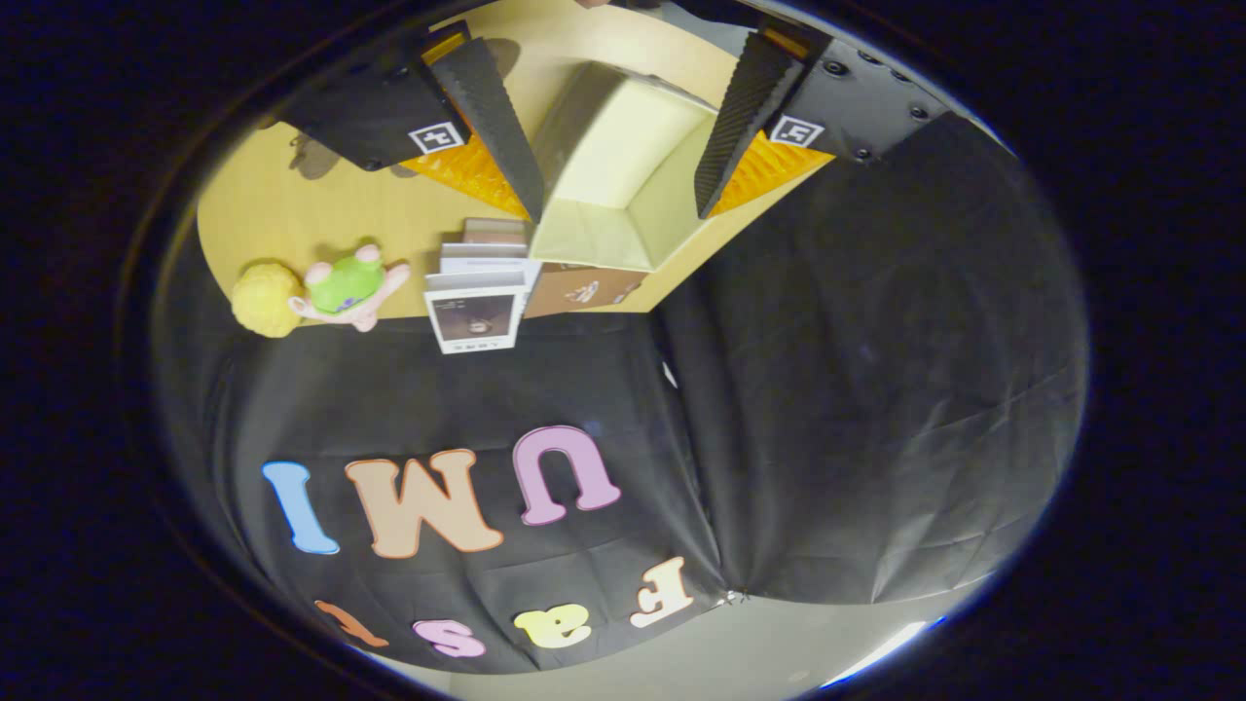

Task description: Open the storage box then place both shoes into the box .Put the left shoe in first, then the right shoe, with the right side of both shoes facing outward in a uniform manner.

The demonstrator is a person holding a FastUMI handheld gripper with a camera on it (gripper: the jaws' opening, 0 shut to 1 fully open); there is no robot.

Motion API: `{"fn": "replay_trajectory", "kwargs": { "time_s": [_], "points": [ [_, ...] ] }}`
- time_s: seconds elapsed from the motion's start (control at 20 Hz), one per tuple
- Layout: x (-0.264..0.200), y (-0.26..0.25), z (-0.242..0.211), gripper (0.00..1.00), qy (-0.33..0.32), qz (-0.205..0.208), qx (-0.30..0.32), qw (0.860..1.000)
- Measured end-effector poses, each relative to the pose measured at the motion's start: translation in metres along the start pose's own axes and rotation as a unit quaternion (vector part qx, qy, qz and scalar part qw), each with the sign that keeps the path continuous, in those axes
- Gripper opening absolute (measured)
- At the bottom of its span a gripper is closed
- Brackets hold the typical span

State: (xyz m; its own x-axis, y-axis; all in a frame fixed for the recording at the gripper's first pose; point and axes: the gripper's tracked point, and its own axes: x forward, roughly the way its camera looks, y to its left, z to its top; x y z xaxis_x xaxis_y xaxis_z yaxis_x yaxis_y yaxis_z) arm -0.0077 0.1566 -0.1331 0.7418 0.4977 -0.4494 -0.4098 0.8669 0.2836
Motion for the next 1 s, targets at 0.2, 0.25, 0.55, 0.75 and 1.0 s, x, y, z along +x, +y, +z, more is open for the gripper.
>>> {"fn": "replay_trajectory", "kwargs": {
  "time_s": [0.2, 0.25, 0.55, 0.75, 1.0],
  "points": [
    [-0.011, -0.059, -0.016, 0.97, 0.010, -0.050, -0.033, 0.998],
    [-0.012, -0.072, -0.026, 0.96, 0.017, -0.060, -0.037, 0.997],
    [-0.001, -0.127, -0.085, 0.95, 0.069, -0.092, -0.035, 0.993],
    [0.010, -0.154, -0.128, 0.95, 0.115, -0.105, -0.024, 0.988],
    [0.023, -0.175, -0.180, 0.94, 0.183, -0.110, 0.002, 0.977]
  ]
}}
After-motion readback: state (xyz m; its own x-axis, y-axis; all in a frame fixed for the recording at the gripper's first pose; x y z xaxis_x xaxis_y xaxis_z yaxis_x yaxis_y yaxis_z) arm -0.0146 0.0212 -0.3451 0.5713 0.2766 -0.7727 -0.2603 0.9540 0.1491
